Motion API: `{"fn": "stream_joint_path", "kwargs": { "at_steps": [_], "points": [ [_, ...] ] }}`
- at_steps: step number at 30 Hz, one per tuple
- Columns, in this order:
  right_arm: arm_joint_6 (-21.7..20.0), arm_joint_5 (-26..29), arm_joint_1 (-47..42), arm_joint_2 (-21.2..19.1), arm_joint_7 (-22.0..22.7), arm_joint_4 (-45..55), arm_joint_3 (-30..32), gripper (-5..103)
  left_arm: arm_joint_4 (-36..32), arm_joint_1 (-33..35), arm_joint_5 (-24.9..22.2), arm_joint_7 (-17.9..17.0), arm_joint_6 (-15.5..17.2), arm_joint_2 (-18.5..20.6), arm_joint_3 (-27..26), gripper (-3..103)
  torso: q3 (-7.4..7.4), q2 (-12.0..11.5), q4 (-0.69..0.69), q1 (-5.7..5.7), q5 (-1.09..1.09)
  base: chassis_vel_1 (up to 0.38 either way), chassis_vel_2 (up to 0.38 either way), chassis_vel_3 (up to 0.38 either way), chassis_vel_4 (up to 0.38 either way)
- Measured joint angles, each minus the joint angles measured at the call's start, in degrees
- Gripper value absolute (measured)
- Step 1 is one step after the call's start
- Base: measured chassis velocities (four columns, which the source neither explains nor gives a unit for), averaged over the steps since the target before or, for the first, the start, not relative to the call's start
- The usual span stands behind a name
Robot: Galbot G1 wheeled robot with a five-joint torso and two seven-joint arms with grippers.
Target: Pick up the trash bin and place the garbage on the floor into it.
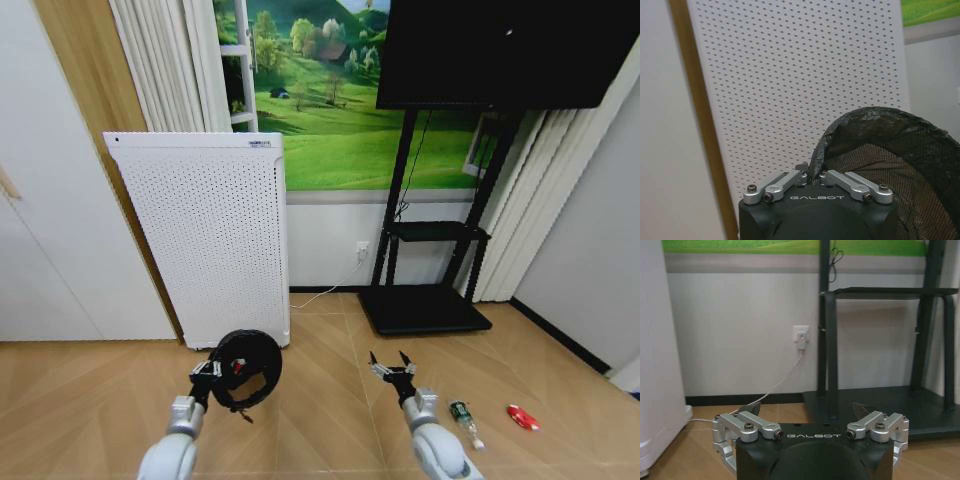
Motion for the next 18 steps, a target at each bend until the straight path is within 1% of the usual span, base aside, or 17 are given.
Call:
{"fn": "stream_joint_path", "kwargs": {
  "at_steps": [1,3,7,11,18],
  "points": [
    [0.0,0.0,0.0,0.0,0.0,0.0,0.0,100,0.0,0.0,0.0,0.0,0.0,0.0,0.0,4,0.0,0.0,0.0,0.0,0.0,0.0,0.0,0.0,0.0],
    [0.27,-0.14,-1.88,0.76,-0.03,1.05,3.09,100,-0.84,0.76,-0.82,-0.01,-0.19,0.37,-2.36,4,0.0,0.0,-0.01,0.0,0.0,0.0,0.0,0.0,0.0],
    [0.73,0.08,-3.5,1.85,-0.63,2.8,4.7,100,-1.68,1.08,-1.6,0.0,-0.24,0.55,-3.55,4,0.0,0.0,-0.01,0.0,0.0,0.0,0.0,0.0,0.0],
    [1.29,0.28,-4.19,2.36,-1.86,3.48,4.94,100,-2.15,1.06,-2.07,-0.02,-0.25,0.63,-3.74,4,0.0,0.0,-0.01,0.0,0.0,0.0,0.0,0.0,0.0],
    [1.38,0.46,-3.9,2.07,-2.14,2.78,4.6,100,-2.16,0.95,-1.91,0.02,-0.37,0.14,-2.93,4,0.0,0.0,0.0,0.0,0.01,0.0,0.0,0.0,0.0]
  ]
}}
